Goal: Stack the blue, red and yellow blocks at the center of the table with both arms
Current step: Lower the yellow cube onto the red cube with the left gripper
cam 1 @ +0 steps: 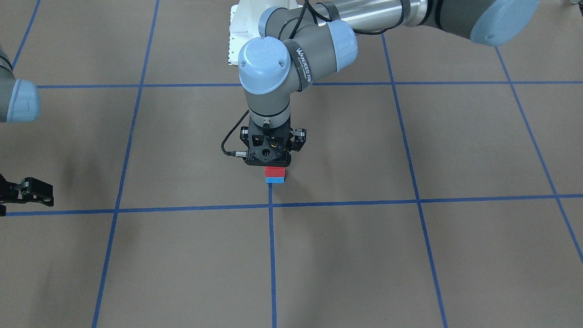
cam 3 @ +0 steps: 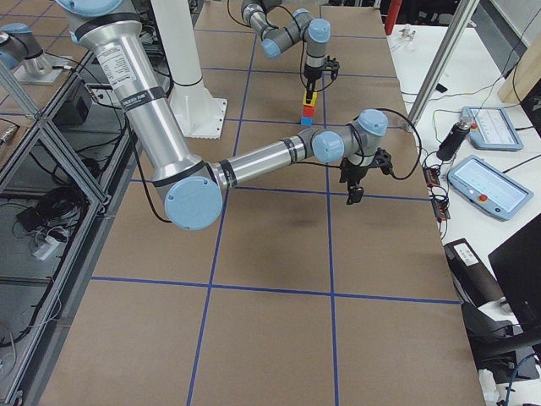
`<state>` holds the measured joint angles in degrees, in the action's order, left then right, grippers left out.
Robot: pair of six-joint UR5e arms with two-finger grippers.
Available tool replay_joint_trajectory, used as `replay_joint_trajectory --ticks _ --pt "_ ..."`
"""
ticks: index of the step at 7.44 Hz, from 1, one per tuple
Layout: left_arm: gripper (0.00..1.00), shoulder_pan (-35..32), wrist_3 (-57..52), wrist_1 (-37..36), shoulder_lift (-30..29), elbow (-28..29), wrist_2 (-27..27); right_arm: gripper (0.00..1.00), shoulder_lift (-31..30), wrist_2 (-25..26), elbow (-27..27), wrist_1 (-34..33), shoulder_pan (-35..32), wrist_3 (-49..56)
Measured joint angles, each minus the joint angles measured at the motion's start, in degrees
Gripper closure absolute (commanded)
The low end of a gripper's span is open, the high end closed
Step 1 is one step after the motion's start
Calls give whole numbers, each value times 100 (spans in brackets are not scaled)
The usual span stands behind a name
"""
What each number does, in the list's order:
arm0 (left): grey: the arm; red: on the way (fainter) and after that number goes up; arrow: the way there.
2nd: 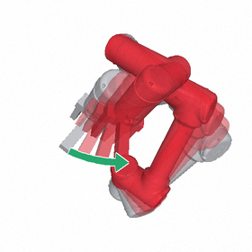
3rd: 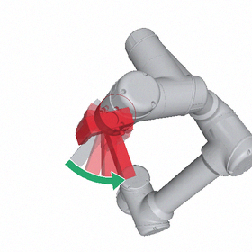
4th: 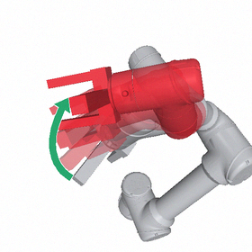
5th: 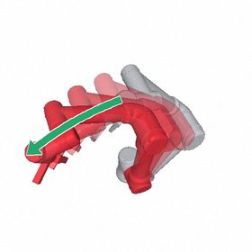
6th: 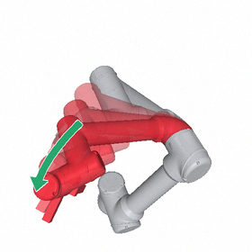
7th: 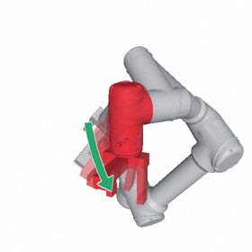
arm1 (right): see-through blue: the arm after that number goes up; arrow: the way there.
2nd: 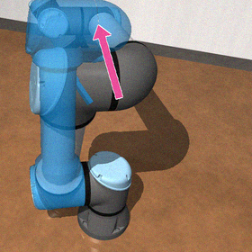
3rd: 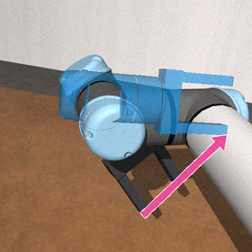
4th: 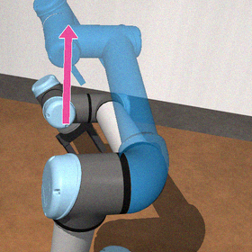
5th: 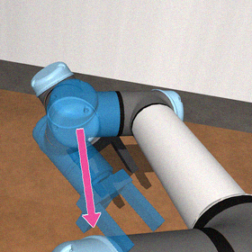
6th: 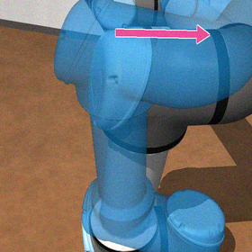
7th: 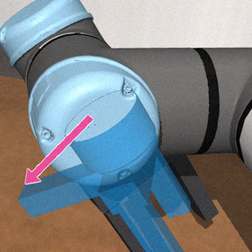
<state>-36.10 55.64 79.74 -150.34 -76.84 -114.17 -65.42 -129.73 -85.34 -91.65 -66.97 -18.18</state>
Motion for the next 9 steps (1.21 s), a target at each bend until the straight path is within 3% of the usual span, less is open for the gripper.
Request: replay_joint_trajectory --ticks 1,2,5,6,7,9 --pt "88 3 0 6 12 1 0 1 1 0 0 -1 0 0" --pt "82 6 0 11 26 2 0 1 2 0 0 -2 0 4" --pt "79 54 36 101 63 8 0 1 2 0 0 -2 0 7" --pt "11 68 48 129 70 9 0 1 2 0 0 -2 -2 7" --pt "0 71 64 142 73 9 0 1 2 0 0 -1 -4 7" --pt "0 76 103 196 94 5 0 1 3 0 0 1 -2 7"
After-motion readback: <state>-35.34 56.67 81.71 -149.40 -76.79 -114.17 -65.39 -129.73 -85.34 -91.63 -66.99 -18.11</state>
